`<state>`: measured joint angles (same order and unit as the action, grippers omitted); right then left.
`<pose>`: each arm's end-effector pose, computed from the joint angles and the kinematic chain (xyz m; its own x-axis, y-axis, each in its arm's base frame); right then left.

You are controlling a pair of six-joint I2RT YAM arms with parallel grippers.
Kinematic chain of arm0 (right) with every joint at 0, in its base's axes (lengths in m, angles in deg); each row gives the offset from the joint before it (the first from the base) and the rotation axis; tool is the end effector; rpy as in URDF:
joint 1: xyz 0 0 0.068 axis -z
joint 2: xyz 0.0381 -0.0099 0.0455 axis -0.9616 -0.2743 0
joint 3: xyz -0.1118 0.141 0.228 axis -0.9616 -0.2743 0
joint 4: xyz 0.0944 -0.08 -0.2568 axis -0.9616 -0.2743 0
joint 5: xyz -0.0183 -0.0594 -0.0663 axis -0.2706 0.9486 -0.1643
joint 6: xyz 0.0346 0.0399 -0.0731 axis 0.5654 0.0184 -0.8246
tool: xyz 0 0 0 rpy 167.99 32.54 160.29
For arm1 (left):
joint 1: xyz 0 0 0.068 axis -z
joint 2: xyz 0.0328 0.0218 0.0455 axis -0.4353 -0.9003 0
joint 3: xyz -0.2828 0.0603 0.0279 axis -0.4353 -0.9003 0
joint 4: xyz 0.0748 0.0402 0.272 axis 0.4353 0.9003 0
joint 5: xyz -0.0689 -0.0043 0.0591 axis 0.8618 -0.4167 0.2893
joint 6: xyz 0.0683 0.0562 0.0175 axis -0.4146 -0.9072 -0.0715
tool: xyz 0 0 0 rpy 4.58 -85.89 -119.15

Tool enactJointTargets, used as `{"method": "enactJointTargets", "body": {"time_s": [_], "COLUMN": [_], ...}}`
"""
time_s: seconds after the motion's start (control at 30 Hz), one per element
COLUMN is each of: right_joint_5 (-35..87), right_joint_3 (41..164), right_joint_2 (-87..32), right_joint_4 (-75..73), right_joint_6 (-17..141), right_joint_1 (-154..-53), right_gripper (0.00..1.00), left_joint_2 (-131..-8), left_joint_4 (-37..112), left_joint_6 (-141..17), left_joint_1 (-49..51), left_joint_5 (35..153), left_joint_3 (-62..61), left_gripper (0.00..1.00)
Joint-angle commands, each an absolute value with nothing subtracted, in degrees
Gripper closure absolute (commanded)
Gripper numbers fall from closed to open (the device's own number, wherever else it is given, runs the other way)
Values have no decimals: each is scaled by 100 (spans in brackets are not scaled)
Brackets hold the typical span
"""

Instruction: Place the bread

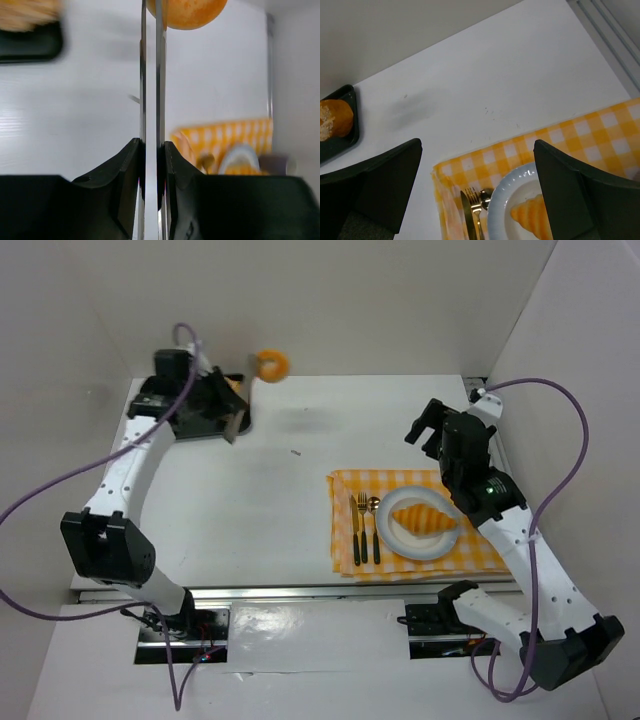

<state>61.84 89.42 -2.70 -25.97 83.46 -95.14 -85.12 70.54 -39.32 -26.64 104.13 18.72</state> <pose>0.2593 0.0586 0.3880 -0.2283 0.3598 -0.9047 0.2418 0.9211 0.3053 0.4236 -0.0193 0.3834 -0.5608 -0.5409 -0.6269 -0.0670 0.7843 -0.6168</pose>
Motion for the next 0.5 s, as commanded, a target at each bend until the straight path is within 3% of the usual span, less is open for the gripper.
{"method": "enactJointTargets", "body": {"time_s": [0.0, 0.17, 0.47], "right_joint_5": [6571, 7195, 7442], "right_joint_3": [9264, 9474, 9782], "right_joint_2": [133, 379, 582], "right_joint_4": [-2847, -3066, -3304], "right_joint_6": [8212, 8107, 7940], "right_joint_1": [-9473, -9473, -9473], "right_gripper": [0, 0, 0], "left_joint_2": [-7975, -7913, -8431], "left_joint_4": [7173, 6341, 5889], "left_joint_6": [-4596, -3939, -3656], "left_joint_1": [-1195, 711, 2403], "left_joint_5": [11033, 11058, 10382], "left_joint_3": [1505, 602, 334], "left_gripper": [100, 100, 100]}}
